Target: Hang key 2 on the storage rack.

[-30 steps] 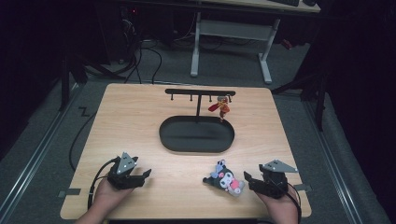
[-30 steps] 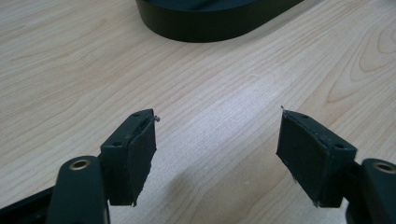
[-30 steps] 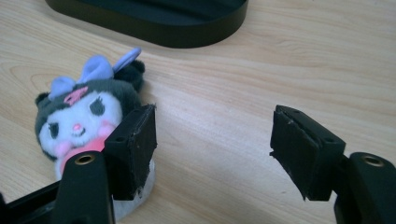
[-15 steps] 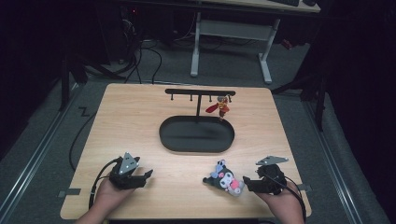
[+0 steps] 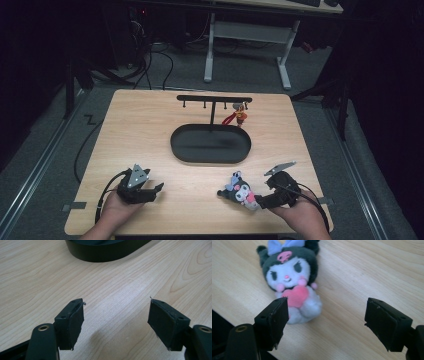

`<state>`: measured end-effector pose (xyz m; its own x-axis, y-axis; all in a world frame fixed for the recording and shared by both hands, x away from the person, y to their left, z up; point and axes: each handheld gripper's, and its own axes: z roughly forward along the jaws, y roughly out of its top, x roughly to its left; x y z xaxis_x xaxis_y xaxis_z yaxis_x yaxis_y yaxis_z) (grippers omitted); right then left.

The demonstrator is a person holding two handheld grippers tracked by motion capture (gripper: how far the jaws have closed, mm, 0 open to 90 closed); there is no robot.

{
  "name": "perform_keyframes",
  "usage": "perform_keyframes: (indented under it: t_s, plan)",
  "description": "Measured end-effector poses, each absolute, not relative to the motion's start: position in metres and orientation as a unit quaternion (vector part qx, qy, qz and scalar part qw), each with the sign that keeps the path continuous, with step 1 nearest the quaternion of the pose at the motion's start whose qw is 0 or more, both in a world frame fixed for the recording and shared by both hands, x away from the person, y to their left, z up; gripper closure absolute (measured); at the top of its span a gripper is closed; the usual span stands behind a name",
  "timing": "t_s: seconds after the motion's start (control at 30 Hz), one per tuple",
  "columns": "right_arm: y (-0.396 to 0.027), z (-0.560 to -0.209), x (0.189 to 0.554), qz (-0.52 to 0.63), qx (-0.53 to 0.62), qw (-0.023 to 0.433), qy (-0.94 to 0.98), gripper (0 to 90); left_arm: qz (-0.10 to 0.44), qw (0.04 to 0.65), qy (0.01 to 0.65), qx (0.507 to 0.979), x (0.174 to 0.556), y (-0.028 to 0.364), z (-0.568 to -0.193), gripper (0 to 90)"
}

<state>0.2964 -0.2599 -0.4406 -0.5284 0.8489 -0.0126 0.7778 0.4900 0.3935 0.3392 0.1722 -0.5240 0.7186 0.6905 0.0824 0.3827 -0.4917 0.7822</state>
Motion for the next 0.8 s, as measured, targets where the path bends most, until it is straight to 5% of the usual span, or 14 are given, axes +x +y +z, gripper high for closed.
perform_keyframes:
  t_s: [0.43,0.8]
  plan:
    - [-0.221,-0.455,0.308,0.093,0.408,0.073,0.905,17.3,0.196,0.388,0.317,0.843,0.337,0.177,-0.524,29.1]
    - [-0.206,-0.477,0.320,0.053,0.391,0.043,0.918,29.2,0.198,0.388,0.319,0.842,0.336,0.179,-0.525,29.1]
